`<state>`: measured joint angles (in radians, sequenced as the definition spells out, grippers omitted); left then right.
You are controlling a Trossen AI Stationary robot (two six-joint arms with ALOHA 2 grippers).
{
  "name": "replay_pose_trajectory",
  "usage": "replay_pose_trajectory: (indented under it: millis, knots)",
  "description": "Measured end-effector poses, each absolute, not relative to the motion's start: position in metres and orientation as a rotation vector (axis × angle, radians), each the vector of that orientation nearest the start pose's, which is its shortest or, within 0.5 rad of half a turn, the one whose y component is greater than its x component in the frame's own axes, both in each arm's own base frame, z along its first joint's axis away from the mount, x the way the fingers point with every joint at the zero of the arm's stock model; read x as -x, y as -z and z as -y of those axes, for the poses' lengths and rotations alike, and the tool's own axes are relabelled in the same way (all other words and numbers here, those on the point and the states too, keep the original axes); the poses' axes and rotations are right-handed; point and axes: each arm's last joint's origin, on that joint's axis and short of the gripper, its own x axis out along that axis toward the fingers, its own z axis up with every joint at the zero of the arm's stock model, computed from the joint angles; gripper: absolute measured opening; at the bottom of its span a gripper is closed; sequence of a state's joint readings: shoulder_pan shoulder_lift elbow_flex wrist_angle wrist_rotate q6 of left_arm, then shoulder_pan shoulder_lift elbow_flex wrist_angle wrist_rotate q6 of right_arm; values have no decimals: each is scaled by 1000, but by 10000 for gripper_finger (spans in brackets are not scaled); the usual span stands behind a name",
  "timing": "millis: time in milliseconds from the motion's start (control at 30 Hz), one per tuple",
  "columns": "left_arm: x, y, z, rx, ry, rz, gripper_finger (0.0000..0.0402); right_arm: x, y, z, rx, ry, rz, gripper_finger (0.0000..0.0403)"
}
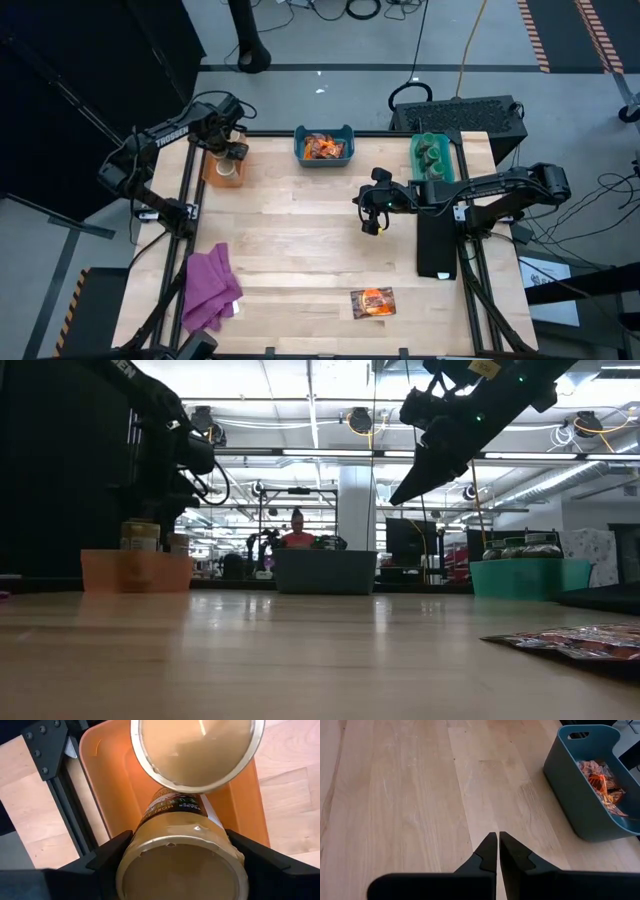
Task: Sort spices by type
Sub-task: Put the gold seasoning bottle into the orange bin, then put the orange seasoning into the dark blue bin
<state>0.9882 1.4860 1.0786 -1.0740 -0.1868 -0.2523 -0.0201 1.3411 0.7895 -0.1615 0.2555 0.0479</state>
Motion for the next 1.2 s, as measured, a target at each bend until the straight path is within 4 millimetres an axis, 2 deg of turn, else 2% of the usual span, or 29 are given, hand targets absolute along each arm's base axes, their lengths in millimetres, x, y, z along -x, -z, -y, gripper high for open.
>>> replay_pose_trajectory:
  millis: [167, 367, 700, 900, 1100, 1200]
  knots:
    - [-135, -229, -216, 769, -1159, -1331, 288, -272, -221, 13, 38, 281, -704, 0]
    - [-135, -229, -217, 747, -1185, -1335, 339, -272, -221, 13, 39, 280, -704, 0]
    - [-134, -231, -217, 740, -1172, -1350, 347, -272, -221, 13, 42, 280, -704, 0]
    - [-135, -250, -217, 732, -1156, -1379, 348, -272, -221, 13, 42, 279, -704, 0]
    - [-139, -280, -216, 676, -1180, -1384, 349, -272, -221, 13, 42, 280, -704, 0]
    - [-143, -295, -207, 634, -1166, -1336, 349, -272, -221, 13, 42, 280, -704, 0]
